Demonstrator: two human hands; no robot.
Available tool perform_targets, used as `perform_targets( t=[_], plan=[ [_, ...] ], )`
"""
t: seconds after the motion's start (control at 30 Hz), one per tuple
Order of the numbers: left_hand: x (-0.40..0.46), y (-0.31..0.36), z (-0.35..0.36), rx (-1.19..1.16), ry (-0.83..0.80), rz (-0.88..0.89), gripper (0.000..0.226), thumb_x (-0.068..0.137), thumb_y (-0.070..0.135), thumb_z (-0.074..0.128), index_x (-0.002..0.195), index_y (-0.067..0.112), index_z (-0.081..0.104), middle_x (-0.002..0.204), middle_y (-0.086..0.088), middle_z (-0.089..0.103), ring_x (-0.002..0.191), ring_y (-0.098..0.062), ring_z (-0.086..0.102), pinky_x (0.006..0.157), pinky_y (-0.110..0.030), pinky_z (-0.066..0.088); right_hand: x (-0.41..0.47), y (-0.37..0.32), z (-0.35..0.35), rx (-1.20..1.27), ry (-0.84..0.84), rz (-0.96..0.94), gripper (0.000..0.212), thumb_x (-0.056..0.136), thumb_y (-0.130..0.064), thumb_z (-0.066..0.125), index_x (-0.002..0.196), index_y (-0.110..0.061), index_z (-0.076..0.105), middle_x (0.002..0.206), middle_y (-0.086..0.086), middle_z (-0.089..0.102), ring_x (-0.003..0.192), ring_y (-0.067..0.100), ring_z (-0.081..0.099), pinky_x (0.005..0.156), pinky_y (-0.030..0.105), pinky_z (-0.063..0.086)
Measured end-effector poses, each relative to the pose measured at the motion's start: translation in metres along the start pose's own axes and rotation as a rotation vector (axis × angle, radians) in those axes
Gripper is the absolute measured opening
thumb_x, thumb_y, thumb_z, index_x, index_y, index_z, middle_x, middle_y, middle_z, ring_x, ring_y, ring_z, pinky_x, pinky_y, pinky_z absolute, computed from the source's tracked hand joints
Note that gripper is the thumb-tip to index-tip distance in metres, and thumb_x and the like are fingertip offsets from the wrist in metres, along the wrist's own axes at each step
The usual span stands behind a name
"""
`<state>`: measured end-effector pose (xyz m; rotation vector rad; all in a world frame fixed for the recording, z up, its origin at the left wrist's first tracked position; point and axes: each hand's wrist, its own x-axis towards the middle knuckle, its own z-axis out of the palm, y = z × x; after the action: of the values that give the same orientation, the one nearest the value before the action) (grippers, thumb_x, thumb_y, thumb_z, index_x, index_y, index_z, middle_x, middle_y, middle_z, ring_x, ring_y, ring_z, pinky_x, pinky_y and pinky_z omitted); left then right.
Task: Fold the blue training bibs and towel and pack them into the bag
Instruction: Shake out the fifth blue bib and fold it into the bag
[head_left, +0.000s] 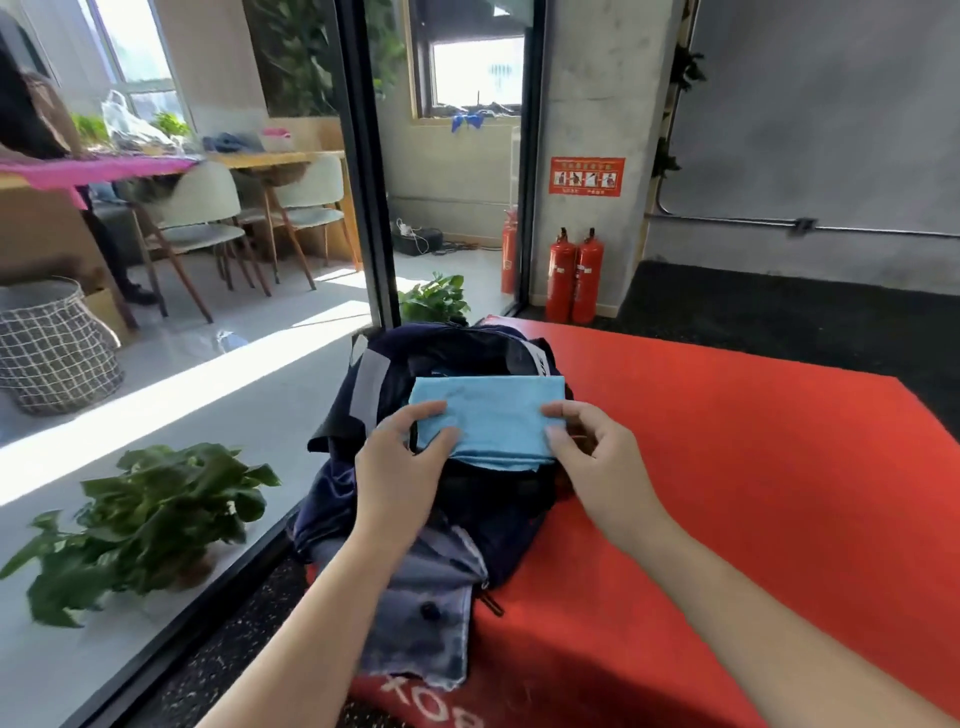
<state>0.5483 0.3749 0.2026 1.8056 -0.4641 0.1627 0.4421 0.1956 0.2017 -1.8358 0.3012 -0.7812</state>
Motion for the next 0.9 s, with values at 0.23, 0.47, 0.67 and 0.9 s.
perform_targets(
  t=[0.23,0.47,0.67,0.9],
  plan=[
    [0.039,-0.022,-0.025,0.150,0.107,0.007,0.037,0.087,0.029,0.075,0.123,0.028,0.066,0.118,0.010,0.064,0.105,-0.006,0.056,0.092,-0.019,0.038,0.062,-0.006,0.069,-0.078,-0.081,0.034,0.026,0.092,-0.016,0.069,0.115,-0.027,0.070,0.100,-0.010,0.072,0.077,0.000,0.060,0.079,0.019,0.047],
    [0.094,-0.054,-0.013,0.242,-0.010,-0.028,0.042,0.088,0.022,0.073,0.128,0.020,0.064,0.124,0.001,0.063,0.115,-0.015,0.057,0.093,-0.011,0.030,0.109,0.012,0.102,-0.229,-0.121,0.196,0.033,0.093,-0.011,0.065,0.126,-0.019,0.067,0.123,0.002,0.065,0.087,0.007,0.062,0.063,0.005,0.043],
    [0.130,-0.073,0.011,0.241,-0.147,-0.077,0.046,0.088,0.019,0.070,0.133,0.022,0.059,0.130,-0.002,0.060,0.123,-0.019,0.050,0.096,-0.019,0.029,0.135,0.030,0.107,-0.304,-0.093,0.284,0.034,0.084,-0.011,0.073,0.116,-0.024,0.067,0.110,0.000,0.066,0.094,0.025,0.068,0.092,0.043,0.056],
    [0.128,-0.098,0.030,0.286,-0.323,-0.167,0.051,0.093,0.023,0.066,0.142,0.023,0.053,0.138,-0.009,0.053,0.124,-0.023,0.049,0.096,-0.021,0.030,0.125,0.059,0.096,-0.479,-0.257,0.464,0.035,0.087,-0.020,0.076,0.119,-0.018,0.063,0.102,0.002,0.066,0.086,0.025,0.069,0.078,0.042,0.060]
  ],
)
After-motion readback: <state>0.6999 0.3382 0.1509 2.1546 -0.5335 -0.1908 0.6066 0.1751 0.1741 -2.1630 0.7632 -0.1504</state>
